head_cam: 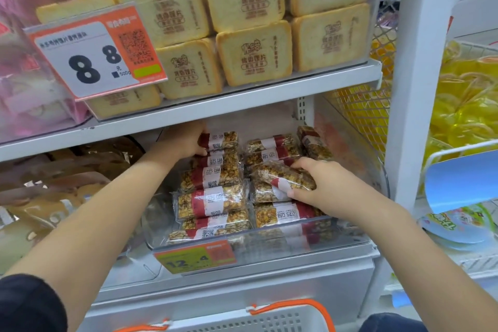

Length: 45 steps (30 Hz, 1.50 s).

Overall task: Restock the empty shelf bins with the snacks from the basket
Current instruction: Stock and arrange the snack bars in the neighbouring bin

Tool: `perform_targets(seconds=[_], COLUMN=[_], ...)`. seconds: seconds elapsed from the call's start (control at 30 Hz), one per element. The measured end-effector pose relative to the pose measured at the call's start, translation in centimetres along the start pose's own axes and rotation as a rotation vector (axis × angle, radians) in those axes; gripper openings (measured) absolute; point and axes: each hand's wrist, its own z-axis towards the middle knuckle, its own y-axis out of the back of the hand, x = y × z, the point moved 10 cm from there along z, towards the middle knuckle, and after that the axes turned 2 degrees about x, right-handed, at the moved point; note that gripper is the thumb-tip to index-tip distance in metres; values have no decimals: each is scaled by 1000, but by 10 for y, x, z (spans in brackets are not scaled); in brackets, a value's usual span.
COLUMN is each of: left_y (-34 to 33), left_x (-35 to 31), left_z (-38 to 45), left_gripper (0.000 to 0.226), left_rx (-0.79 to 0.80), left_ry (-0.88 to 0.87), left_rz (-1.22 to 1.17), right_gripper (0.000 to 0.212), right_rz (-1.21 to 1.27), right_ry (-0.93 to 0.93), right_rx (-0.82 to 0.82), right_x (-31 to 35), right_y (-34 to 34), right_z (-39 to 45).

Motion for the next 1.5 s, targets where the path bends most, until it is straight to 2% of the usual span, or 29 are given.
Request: perform_targets(seconds=[0.13,0.27,0.5,0.63,0.73,0.77,0.83,0.9,0.97,1.03,1.13,1.23,1.33,1.37,1.43,1.5], left_y=[-5,0,1,21,43,48,50,47,47,51,49,38,21,16,15,26], left_x=[-2,-1,1,1,-15,-25,-54,-83,-101,-107,-97,-76,-59,-58,-61,-63], left_z=[1,-4,-9,-30,-61,-71,-89,-107,-116,-116,-110,-107,-109,-110,-110,-109], left_gripper=[40,46,29,39,37,35,41,57,66,63,42,20,21,23,31,54], left_rx=[36,-8,-9,-161,-246,-215,-51,86,71,-7,6,82,131,163,199,152], left_ry=[16,20,20,29,32,15,-97,-253,-369,-393,-308,-90,152,176,107,-41], left_rz=[95,23,-2,-286,-504,-587,-694,-574,-477,-471,-616,-939,-1147,-1165,-1105,-869], right_gripper=[58,57,49,56,57,58,59,60,59,58,50,40,37,35,37,42], right_rz=[-2,18,102,89,94,110,150,186,241,318,452,588,641,664,741,799], right_ry=[10,20,63,92,134,152,178,203,233,255,256,213,225,212,149,96], right_rx=[-18,-48,-118,-206,-287,-301,-302,-294,-279,-247,-228,-227,-163,-160,-174,-188], right_x=[2,1,8,13,21,24,30,36,42,45,47,41,43,42,37,34], right_y=[0,3,13,25,33,34,33,33,31,27,24,27,22,20,17,16], right_z=[2,2,-2,-6,-8,-8,-7,-6,-6,-5,-6,-4,-1,0,3,6])
